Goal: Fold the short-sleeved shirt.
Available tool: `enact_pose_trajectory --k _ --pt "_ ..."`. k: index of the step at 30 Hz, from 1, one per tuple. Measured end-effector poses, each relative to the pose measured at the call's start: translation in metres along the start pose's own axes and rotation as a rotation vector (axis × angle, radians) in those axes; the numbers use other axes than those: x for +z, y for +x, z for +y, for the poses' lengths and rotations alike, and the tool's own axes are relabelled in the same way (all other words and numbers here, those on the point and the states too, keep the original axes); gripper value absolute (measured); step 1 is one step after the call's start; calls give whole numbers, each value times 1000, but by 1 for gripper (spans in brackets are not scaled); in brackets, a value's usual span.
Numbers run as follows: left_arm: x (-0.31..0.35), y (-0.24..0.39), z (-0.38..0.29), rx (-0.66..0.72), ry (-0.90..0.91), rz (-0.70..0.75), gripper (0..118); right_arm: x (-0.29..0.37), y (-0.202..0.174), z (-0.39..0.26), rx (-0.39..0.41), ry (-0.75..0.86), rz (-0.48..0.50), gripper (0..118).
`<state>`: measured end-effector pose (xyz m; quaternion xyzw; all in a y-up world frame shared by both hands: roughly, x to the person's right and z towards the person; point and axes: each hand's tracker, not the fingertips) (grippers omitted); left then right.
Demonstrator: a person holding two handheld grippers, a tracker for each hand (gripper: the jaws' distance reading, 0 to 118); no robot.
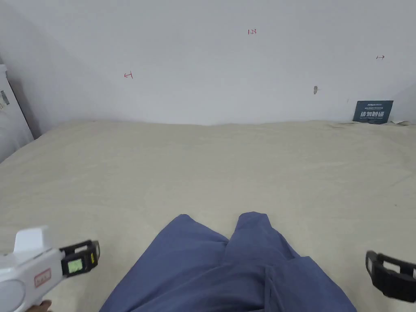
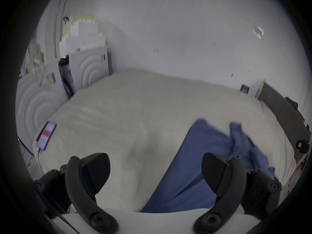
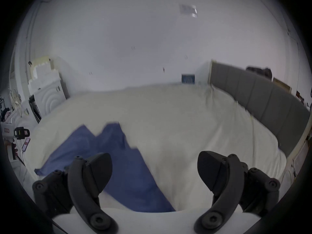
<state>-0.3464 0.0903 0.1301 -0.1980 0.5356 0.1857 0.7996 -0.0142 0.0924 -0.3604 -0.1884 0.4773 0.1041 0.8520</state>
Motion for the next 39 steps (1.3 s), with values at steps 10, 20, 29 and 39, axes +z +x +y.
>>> enact_pose_trajectory --k 10,20,29,39 --pt "8 62 42 -43 349 -51 108 27 -69 55 88 294 -75 97" --pt "13 101 32 -89 443 -93 13 28 -83 55 69 394 -101 3" --pt "10 105 23 -85 389 -141 0 25 -78 52 75 403 -78 0" --pt "-2 101 27 -103 353 -151 0 19 -74 56 84 402 -72 0"
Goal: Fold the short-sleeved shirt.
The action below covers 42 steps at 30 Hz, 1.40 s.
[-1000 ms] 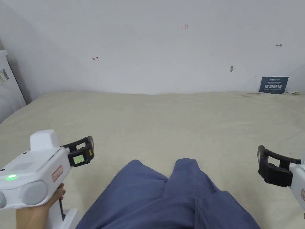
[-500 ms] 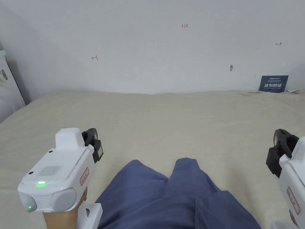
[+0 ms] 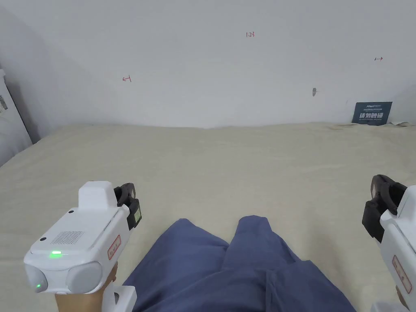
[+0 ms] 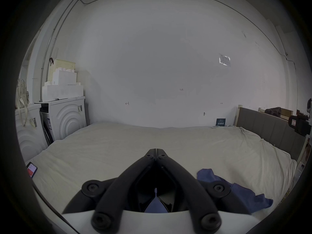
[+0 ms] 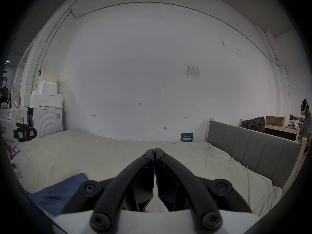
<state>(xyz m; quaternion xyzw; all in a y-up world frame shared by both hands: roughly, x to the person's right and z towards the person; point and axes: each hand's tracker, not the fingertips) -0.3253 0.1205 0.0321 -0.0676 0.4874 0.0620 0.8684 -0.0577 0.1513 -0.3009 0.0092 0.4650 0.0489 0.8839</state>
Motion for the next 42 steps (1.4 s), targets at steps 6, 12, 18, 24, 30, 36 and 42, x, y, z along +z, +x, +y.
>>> enact_pose_trajectory --k 6,12,18,24,30,36,42 --pt "-15 5 1 -20 -41 -24 0 -8 1 -1 5 -6 -3 0" --pt "-63 4 7 -28 -182 -73 0 -27 2 -5 7 -24 -5 0" --pt "-134 9 -2 -51 -372 -121 0 -54 -2 -16 18 -62 1 0" --pt "-204 8 -26 -25 -552 -129 0 -82 -5 -30 27 -102 3 0" --pt "-272 14 -64 -1 -745 -148 31 -101 -8 -45 32 -145 8 0" --pt "-311 14 -98 -61 -837 -115 102 -109 -10 -59 32 -194 10 0" --pt "-328 24 -123 -121 -911 -94 101 -109 -10 -69 48 -230 11 0"
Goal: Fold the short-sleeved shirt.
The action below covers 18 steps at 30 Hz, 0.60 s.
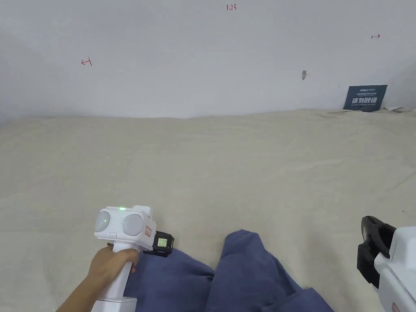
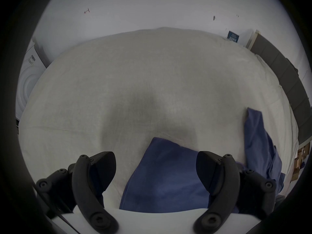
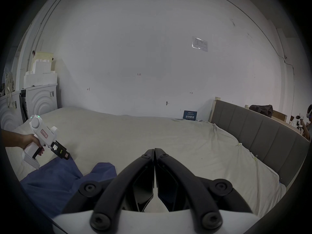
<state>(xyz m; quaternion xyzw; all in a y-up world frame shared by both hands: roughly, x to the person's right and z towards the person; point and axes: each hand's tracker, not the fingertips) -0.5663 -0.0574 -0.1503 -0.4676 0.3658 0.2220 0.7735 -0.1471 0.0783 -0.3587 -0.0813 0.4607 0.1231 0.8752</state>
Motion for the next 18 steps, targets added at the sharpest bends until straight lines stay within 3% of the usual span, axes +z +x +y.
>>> enact_pose_trajectory --k 1,2,3,5,7,9,13,18 --pt "-3 1 -1 -2 -5 7 97 0 0 -1 2 -6 0 0" --pt "-8 2 -3 -5 -18 14 86 -1 0 -2 5 -11 0 0" --pt "-9 2 -4 -5 -28 9 63 -1 0 -2 10 -18 1 0" --pt "-7 2 -7 -2 -24 -17 54 -1 1 -3 17 -25 3 0" --pt "3 5 -6 -13 -20 -24 32 -2 0 -4 23 -31 6 0" --pt "5 4 -6 -24 -20 -47 0 -5 0 -3 22 -40 14 0" --pt "14 3 -12 -21 8 -72 0 -19 -4 2 2 -64 56 0" --pt "51 5 -17 0 73 -110 0 -74 -21 10 1 -194 179 2"
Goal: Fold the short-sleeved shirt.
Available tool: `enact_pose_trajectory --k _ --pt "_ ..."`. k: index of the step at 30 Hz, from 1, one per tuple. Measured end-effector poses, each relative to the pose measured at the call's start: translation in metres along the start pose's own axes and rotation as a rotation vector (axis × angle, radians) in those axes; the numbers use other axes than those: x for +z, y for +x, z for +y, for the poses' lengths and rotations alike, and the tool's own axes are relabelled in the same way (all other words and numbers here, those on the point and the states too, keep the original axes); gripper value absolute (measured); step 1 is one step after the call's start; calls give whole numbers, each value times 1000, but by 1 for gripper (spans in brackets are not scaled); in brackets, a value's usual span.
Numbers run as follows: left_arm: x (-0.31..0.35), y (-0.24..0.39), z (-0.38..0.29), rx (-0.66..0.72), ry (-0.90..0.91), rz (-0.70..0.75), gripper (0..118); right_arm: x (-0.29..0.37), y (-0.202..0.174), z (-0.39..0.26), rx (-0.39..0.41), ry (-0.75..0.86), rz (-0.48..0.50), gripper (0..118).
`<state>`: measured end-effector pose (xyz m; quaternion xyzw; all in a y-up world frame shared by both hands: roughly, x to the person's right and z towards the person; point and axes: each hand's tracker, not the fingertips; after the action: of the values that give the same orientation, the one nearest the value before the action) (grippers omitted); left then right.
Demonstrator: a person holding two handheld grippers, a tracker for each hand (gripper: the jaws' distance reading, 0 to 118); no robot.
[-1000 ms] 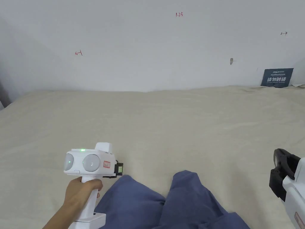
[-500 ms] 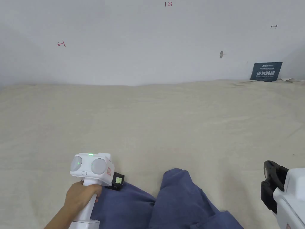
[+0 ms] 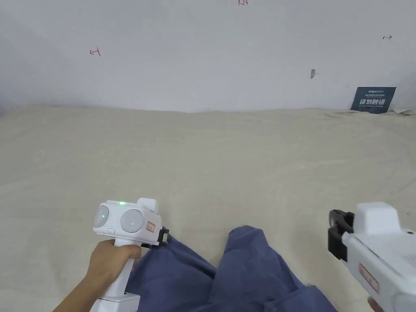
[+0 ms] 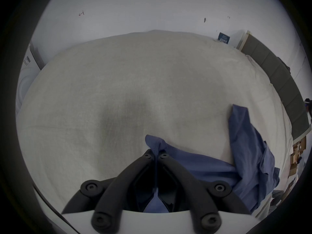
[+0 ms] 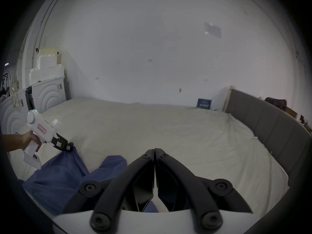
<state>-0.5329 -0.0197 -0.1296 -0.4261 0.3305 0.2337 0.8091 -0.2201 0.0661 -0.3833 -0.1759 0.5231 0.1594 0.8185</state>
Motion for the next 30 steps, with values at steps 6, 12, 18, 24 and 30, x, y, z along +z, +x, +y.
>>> enact_pose_trajectory --k 6,12,18,24,30 --pt "9 -5 1 -2 41 -25 0 -92 -18 11 -68 -193 115 65" --pt "16 -11 -2 -8 56 -47 0 -156 -43 0 -37 -299 111 106" --pt "19 -17 -7 -4 57 -57 0 -187 -67 -18 -72 -446 92 106" --pt "20 -20 -12 19 56 -63 0 -192 -87 -25 -68 -491 98 66" --pt "22 -19 -20 38 54 -60 0 -183 -82 -23 -48 -474 109 1"
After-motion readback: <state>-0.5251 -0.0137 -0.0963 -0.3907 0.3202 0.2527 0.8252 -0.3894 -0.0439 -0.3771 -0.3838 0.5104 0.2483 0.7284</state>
